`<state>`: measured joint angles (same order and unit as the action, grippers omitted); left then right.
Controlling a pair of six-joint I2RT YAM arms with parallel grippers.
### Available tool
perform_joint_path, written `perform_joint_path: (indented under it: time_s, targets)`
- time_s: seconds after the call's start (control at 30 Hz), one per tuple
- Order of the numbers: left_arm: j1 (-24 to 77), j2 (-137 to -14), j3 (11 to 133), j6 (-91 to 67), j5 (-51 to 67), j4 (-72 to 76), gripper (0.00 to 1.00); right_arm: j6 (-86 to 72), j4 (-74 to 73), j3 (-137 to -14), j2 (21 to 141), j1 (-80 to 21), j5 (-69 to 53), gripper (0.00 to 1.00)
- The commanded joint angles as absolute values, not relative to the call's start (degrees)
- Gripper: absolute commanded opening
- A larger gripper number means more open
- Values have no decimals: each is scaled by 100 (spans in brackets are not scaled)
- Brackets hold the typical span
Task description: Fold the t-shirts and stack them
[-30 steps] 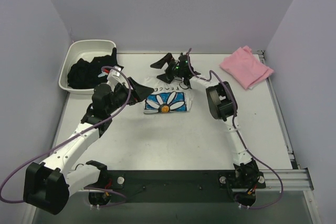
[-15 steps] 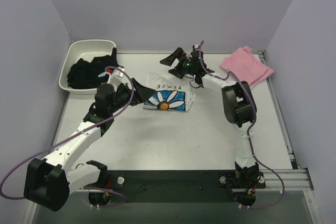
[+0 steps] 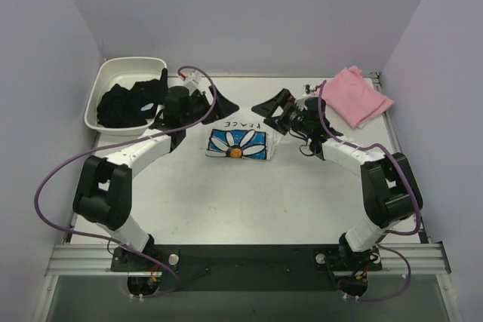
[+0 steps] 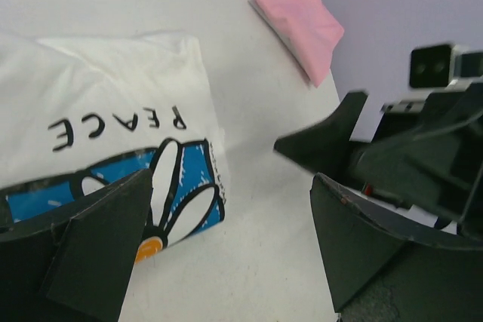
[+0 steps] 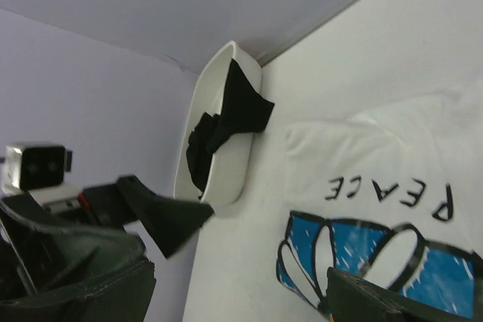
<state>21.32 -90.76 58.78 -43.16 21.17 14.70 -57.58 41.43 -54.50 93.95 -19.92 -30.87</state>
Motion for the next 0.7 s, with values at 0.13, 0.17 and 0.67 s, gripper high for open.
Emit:
perform_joint_path:
  time_s: [0.13, 0.17, 0.67]
  targets:
    - [2039, -10509, 7347, -4113, 2443, 1758, 95, -5862, 5159, -4219, 8658, -2101, -3226, 100]
    - [2030, -10642, 7565, -4113, 2478, 1749, 95, -5845, 5150, -4158, 8562, -2109, -3226, 100]
    - [1925, -12498, 9193, -3902, 2408, 1081, 95, -5713, 5168, -3744, 8358, -2241, -3392, 100]
